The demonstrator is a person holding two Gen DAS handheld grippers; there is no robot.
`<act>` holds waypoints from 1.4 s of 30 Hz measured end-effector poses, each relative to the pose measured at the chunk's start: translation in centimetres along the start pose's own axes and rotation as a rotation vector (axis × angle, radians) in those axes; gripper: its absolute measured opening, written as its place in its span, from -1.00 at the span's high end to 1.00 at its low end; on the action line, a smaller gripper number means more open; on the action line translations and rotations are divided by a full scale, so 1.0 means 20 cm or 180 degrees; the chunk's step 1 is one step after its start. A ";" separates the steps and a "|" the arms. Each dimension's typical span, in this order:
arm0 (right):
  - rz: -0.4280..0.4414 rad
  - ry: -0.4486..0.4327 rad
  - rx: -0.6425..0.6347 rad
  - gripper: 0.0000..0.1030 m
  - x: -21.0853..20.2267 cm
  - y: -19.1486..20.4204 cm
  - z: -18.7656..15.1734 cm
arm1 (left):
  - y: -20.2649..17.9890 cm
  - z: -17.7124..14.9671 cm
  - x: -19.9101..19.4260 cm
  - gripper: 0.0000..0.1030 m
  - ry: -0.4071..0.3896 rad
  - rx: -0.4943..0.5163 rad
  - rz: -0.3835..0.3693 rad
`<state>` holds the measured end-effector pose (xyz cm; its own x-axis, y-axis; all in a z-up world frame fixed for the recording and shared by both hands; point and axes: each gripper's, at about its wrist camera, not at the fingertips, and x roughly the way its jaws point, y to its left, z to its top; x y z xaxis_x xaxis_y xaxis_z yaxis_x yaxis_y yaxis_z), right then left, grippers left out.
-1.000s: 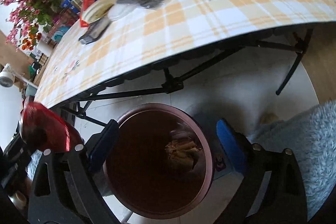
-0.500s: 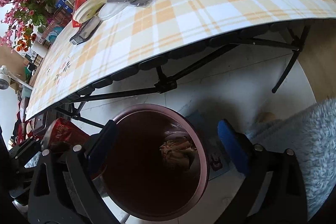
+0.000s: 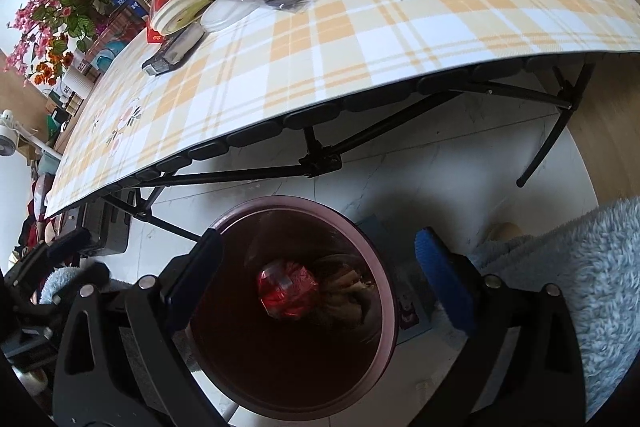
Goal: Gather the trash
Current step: 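Lower the crushed red can into the bin and open the left tool, then move both tools back over the table toward the white plate and foil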
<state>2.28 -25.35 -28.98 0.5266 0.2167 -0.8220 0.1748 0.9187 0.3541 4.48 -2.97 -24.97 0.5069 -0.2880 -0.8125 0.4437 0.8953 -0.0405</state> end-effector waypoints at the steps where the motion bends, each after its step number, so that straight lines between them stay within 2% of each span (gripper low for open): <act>1: -0.0001 -0.0007 -0.0010 -0.85 0.00 0.00 0.00 | 0.02 0.00 -0.02 -0.51 -0.0060 -0.0072 0.0026; 8: 0.0054 -0.0128 -0.0209 -0.88 -0.05 0.06 0.01 | 0.15 0.02 -0.16 -0.74 -0.0494 -0.0543 0.0211; 12: 0.0079 -0.0361 -0.0532 -0.89 -0.15 0.16 0.03 | 0.21 0.05 -0.26 -0.79 -0.0747 -0.0688 0.0245; 18: 0.0070 -0.0682 -0.0989 -0.89 -0.28 0.30 0.17 | 0.29 0.19 -0.36 -0.81 -0.0986 -0.0764 0.0284; 21: 0.0060 -0.0762 -0.0994 -0.89 -0.33 0.34 0.27 | 0.31 0.30 -0.39 -0.81 -0.1064 -0.0748 0.0300; 23: -0.0044 -0.0808 -0.0962 -0.89 -0.35 0.36 0.35 | 0.33 0.36 -0.40 -0.81 -0.1098 -0.0725 0.0286; 29: -0.0027 -0.0902 -0.0974 -0.89 -0.37 0.36 0.58 | 0.36 0.59 -0.34 -0.81 -0.1052 -0.0513 0.0180; 35: -0.0124 -0.1016 -0.1148 -0.89 -0.34 0.37 0.73 | 0.36 0.71 -0.26 -0.81 -0.1011 -0.0402 0.0129; 39: -0.0183 -0.0999 -0.1170 -0.89 -0.30 0.35 0.80 | 0.38 0.76 -0.14 -0.81 -0.0829 -0.0606 -0.0095; 41: -0.0206 -0.0980 -0.1148 -0.89 -0.27 0.33 0.82 | 0.41 0.78 -0.08 -0.81 -0.0714 -0.0808 -0.0268; 42: -0.0208 -0.0955 -0.1140 -0.89 -0.26 0.32 0.82 | 0.43 0.79 -0.03 -0.81 -0.0622 -0.1014 -0.0425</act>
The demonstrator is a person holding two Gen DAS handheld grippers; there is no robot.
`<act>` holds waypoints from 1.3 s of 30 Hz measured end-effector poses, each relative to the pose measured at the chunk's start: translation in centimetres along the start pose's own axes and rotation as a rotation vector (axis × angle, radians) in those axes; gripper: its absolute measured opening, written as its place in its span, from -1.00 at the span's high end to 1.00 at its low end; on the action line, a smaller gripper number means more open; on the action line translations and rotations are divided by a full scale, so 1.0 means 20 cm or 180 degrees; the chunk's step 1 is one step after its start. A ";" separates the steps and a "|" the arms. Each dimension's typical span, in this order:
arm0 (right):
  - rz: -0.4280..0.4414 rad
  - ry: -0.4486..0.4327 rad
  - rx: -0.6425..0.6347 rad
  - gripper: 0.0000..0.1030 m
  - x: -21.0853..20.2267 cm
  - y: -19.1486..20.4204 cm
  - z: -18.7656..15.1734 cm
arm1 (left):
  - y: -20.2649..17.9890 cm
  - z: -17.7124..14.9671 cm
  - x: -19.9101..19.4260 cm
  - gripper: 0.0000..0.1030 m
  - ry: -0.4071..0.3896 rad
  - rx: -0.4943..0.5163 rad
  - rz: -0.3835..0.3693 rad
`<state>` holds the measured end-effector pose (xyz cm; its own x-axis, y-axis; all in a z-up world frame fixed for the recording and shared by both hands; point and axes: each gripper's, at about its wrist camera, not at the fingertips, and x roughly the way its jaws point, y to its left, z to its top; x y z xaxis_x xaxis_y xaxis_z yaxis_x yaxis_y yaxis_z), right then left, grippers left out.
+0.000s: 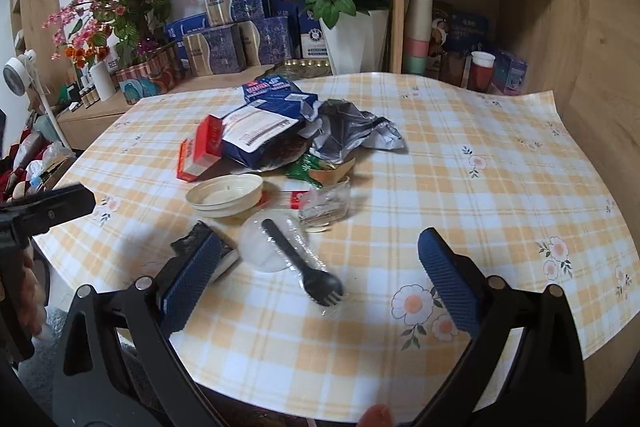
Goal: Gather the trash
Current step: 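Move both tools back over the table toward the white plate and foil, then grasp the white plastic plate with the left tool while the right tool grasps the silver foil bag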
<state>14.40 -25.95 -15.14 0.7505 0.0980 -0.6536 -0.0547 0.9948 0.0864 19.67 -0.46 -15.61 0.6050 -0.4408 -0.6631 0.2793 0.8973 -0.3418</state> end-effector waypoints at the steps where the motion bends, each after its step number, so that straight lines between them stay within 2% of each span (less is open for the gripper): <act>1: -0.0007 0.0033 -0.0004 -0.89 0.03 -0.01 0.00 | 0.02 0.01 0.03 -0.81 0.0051 -0.0141 -0.0065; 4: -0.0176 0.0043 -0.0115 -0.89 0.07 -0.01 0.01 | 0.10 0.04 0.15 -0.67 0.0193 -0.0770 -0.0276; 7: -0.0193 0.0041 -0.0183 -0.89 0.10 -0.02 0.01 | 0.14 0.06 0.26 -0.42 0.0310 -0.1195 -0.0386; 11: -0.0217 0.0050 -0.0206 -0.89 0.14 -0.06 0.03 | 0.16 0.08 0.41 -0.16 0.0444 -0.1401 -0.0367; 17: -0.0211 0.0116 -0.0263 -0.89 0.19 -0.11 0.05 | 0.28 0.05 0.59 0.15 0.0652 -0.2021 -0.0340; 18: -0.0202 0.0135 -0.0262 -0.89 0.20 -0.12 0.05 | 0.29 0.05 0.60 0.26 0.0641 -0.2044 -0.0342; 20: -0.0187 0.0172 -0.0247 -0.89 0.22 -0.14 0.06 | 0.28 0.05 0.61 0.35 0.0606 -0.2012 -0.0325; 21: -0.0171 0.0186 -0.0224 -0.89 0.23 -0.15 0.06 | 0.27 0.06 0.61 0.54 0.0603 -0.1973 -0.0326; 24: -0.0125 0.0198 -0.0153 -0.89 0.24 -0.18 0.08 | 0.24 0.06 0.60 0.86 0.0582 -0.1738 -0.0179; 28: -0.0014 0.0179 0.0020 -0.89 0.27 -0.23 0.16 | 0.23 0.08 0.51 0.92 0.0383 -0.1495 -0.0105; 32: 0.0150 0.0113 0.0436 -0.89 0.32 -0.32 0.30 | 0.19 0.11 0.42 0.92 0.0228 -0.1218 -0.0041; 34: 0.0098 0.0102 0.0493 -0.89 0.36 -0.34 0.37 | 0.19 0.11 0.37 0.92 0.0151 -0.1156 -0.0031; 37: -0.0198 0.0166 0.0109 -0.88 0.50 -0.32 0.48 | 0.20 0.13 0.32 0.92 0.0071 -0.1140 -0.0020; 39: -0.0346 0.0251 -0.0213 -0.66 0.60 -0.30 0.52 | 0.20 0.15 0.30 0.92 0.0022 -0.1121 -0.0018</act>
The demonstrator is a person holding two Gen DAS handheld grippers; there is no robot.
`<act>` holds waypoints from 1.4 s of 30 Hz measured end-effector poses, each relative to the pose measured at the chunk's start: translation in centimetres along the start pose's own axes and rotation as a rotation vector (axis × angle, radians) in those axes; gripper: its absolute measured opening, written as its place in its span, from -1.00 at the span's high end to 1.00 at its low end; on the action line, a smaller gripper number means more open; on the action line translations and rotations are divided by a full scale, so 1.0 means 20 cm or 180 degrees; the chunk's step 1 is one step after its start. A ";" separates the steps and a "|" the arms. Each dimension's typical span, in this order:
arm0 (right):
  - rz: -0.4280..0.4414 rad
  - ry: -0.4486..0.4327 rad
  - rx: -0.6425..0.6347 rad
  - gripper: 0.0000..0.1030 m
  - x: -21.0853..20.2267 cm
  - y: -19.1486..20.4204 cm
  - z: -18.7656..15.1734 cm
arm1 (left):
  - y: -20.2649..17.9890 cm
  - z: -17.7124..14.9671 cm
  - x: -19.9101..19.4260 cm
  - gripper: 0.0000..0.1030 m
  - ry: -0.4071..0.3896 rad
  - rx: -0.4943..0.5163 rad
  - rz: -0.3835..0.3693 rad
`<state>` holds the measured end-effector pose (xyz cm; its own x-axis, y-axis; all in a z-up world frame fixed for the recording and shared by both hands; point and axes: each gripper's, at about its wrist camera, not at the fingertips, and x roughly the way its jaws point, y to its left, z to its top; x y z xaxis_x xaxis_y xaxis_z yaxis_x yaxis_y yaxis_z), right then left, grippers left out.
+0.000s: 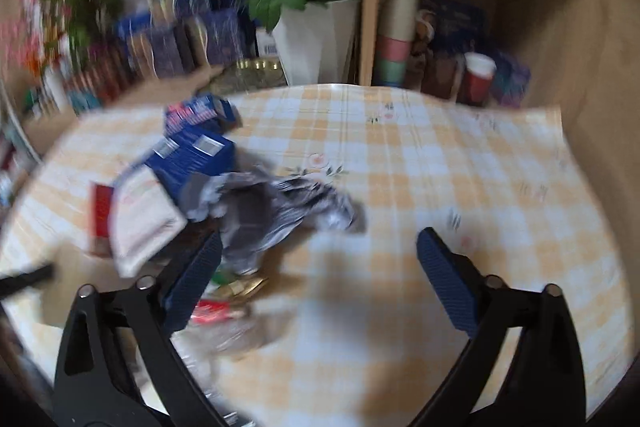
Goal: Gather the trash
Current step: 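Grasp the white plastic plate with the left tool while the right tool grasps the silver foil bag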
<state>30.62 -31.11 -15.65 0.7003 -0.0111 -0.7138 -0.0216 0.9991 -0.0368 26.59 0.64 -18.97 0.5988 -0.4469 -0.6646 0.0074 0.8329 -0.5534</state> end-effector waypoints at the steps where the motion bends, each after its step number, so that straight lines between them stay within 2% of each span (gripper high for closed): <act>1: -0.0049 0.0043 -0.0124 -0.62 0.04 0.01 0.01 | 0.00 0.00 -0.01 0.92 -0.0017 0.0019 -0.0003; 6: -0.0197 0.0156 -0.0866 -0.26 0.23 0.14 0.05 | 0.01 -0.01 -0.08 0.92 -0.0106 0.0159 0.0011; 10: -0.0277 0.0167 -0.1166 -0.16 0.31 0.21 0.08 | 0.03 -0.02 -0.10 0.92 -0.0114 0.0151 -0.0010; 11: -0.0264 0.0180 -0.1198 -0.03 0.32 0.23 0.08 | 0.03 -0.03 -0.10 0.92 -0.0115 0.0164 -0.0006; 12: -0.0250 0.0225 -0.1233 0.40 0.34 0.24 0.08 | 0.03 -0.03 -0.10 0.92 -0.0118 0.0175 0.0000; 13: -0.0228 0.0277 -0.1254 0.68 0.35 0.25 0.08 | 0.04 -0.03 -0.11 0.92 -0.0123 0.0186 0.0007; 15: -0.0211 0.0287 -0.1254 0.86 0.34 0.26 0.08 | 0.05 -0.04 -0.11 0.92 -0.0127 0.0179 0.0005; 18: -0.0173 0.0063 -0.1014 0.87 0.25 0.21 0.11 | 0.06 -0.04 -0.14 0.92 -0.0170 0.0180 0.0007; 20: -0.0254 -0.0064 -0.0840 0.87 0.19 0.15 0.13 | 0.06 -0.04 -0.16 0.92 -0.0191 0.0195 0.0015; 25: -0.0285 -0.0226 -0.0550 0.87 0.03 0.03 0.15 | 0.04 -0.04 -0.21 0.92 -0.0265 0.0269 0.0013; 31: -0.0237 -0.0281 -0.0554 0.87 -0.16 0.04 0.08 | 0.00 -0.06 -0.30 0.92 -0.0328 0.0432 0.0063; 42: 0.0030 -0.0533 -0.0700 0.87 -0.58 0.18 -0.11 | -0.05 -0.16 -0.57 0.92 -0.0498 0.0740 0.0151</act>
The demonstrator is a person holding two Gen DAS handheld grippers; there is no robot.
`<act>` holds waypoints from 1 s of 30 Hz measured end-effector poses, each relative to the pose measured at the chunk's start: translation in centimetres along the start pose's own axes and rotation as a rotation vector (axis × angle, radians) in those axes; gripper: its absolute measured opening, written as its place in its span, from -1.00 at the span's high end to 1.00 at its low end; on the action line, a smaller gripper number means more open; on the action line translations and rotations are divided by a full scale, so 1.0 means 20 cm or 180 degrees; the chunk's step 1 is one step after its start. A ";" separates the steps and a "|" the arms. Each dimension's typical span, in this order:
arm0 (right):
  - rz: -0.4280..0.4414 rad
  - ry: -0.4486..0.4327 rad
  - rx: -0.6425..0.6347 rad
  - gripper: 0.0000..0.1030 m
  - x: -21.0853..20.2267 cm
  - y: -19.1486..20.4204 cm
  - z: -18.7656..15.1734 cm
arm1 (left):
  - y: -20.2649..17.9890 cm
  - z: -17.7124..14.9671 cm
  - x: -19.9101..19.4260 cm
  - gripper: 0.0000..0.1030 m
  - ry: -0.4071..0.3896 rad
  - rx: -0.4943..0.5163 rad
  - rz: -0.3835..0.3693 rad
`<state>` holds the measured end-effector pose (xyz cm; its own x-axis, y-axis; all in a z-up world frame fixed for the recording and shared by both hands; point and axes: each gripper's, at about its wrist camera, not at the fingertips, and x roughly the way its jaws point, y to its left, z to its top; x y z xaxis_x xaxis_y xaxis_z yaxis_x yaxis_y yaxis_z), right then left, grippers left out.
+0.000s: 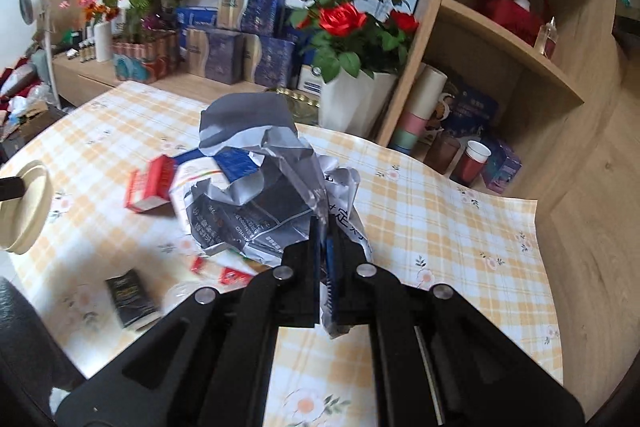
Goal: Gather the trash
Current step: 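Grasp the white plastic plate with the left tool while the right tool grasps the silver foil bag, then carry the foil bag into the bin and open the right tool while the left tool holds the plate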
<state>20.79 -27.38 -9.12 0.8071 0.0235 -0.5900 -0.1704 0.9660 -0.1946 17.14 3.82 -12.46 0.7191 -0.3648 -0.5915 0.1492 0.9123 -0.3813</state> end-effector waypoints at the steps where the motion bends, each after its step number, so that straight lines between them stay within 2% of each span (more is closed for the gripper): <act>1: 0.0027 -0.0025 0.0000 0.87 -0.04 0.02 -0.01 | 0.00 -0.01 -0.03 0.92 -0.0019 0.0000 -0.0004; 13: 0.0332 -0.0188 -0.0037 0.87 -0.37 0.20 -0.17 | 0.02 -0.18 -0.31 0.92 -0.0115 0.0080 0.0006; 20: 0.0500 -0.0210 -0.0029 0.87 -0.55 0.27 -0.32 | 0.04 -0.27 -0.43 0.92 -0.0115 0.0137 0.0016; 25: 0.0694 -0.0133 -0.0079 0.87 -0.65 0.34 -0.45 | 0.08 -0.33 -0.52 0.92 -0.0117 0.0125 0.0054; 30: 0.0957 0.0073 -0.0166 0.87 -0.71 0.45 -0.61 | 0.12 -0.40 -0.58 0.92 -0.0099 0.0125 0.0109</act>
<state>0.90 -22.20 -12.04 0.7033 0.2999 -0.6446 -0.4289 0.9021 -0.0483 3.84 8.77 -12.20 0.7448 -0.3280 -0.5811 0.1502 0.9309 -0.3328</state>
